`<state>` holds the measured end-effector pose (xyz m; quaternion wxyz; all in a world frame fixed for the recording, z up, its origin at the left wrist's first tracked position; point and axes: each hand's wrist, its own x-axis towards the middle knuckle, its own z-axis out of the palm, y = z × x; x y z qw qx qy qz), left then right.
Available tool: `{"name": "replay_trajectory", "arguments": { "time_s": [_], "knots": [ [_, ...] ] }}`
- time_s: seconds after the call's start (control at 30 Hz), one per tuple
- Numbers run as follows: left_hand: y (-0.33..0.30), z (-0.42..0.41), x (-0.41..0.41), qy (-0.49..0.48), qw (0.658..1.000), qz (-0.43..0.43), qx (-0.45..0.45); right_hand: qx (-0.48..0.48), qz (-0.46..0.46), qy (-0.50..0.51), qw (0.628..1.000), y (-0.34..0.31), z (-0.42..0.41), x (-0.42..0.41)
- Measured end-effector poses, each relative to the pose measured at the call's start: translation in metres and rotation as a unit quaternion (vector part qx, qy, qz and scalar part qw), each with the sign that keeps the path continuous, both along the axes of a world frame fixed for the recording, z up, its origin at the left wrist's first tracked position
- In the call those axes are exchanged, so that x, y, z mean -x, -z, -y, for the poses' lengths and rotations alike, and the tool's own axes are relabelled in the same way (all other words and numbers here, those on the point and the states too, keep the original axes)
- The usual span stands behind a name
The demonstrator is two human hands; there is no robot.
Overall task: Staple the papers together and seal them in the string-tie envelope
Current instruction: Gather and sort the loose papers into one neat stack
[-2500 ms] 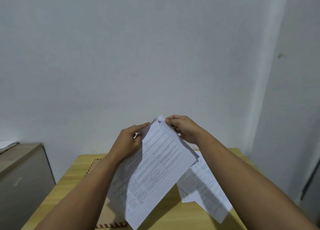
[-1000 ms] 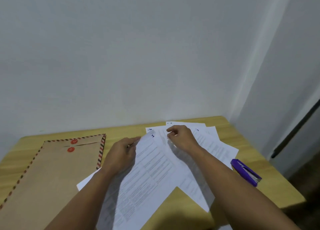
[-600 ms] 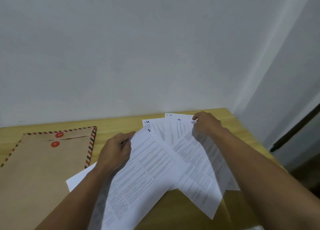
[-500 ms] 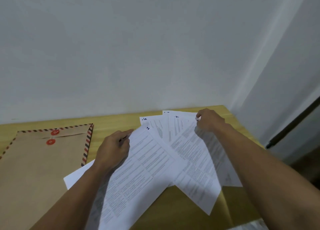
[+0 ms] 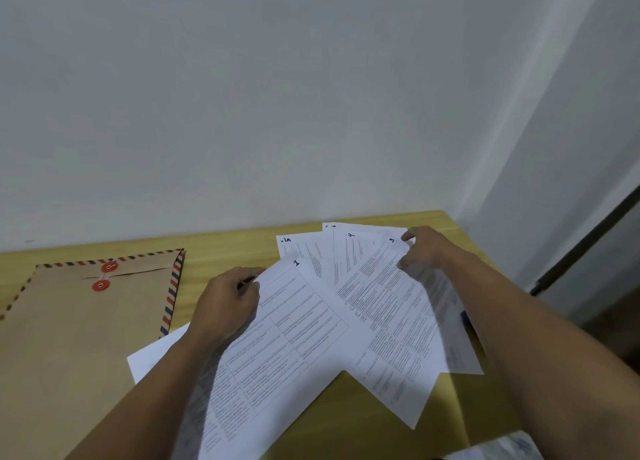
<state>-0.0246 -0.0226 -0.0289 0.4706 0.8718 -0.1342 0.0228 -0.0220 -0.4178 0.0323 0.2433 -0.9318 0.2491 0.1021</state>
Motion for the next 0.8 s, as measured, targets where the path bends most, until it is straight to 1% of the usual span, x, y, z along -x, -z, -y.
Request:
{"name": "replay_trajectory", "arguments": {
  "time_s": [0.1, 0.17, 0.3, 0.4, 0.5, 0.63, 0.8],
  "knots": [
    [-0.005, 0.000, 0.000, 0.005, 1.000, -0.020, 0.003, 0.030, 0.034, 0.007, 0.999, 0.000, -0.001, 0.002],
    [-0.011, -0.001, 0.003, 0.008, 1.000, -0.030, 0.005, 0.037, 0.091, 0.009, 0.995, -0.006, -0.004, 0.007],
    [-0.033, -0.006, 0.015, -0.004, 1.000, -0.018, 0.020, 0.019, 0.189, 0.007, 0.982, -0.037, -0.011, 0.021],
    [-0.058, -0.007, 0.031, -0.008, 0.999, 0.000, 0.032, -0.022, 0.244, 0.005, 0.970, -0.068, -0.020, 0.033],
    [-0.090, -0.006, 0.046, -0.001, 0.999, 0.030, 0.021, -0.073, 0.299, -0.012, 0.951, -0.098, -0.030, 0.047],
    [-0.132, -0.011, 0.067, 0.024, 0.996, 0.087, -0.002, -0.105, 0.355, -0.045, 0.928, -0.137, -0.054, 0.069],
    [-0.173, -0.017, 0.088, 0.027, 0.991, 0.132, 0.016, -0.197, 0.381, -0.083, 0.899, -0.166, -0.089, 0.084]
  ]
}}
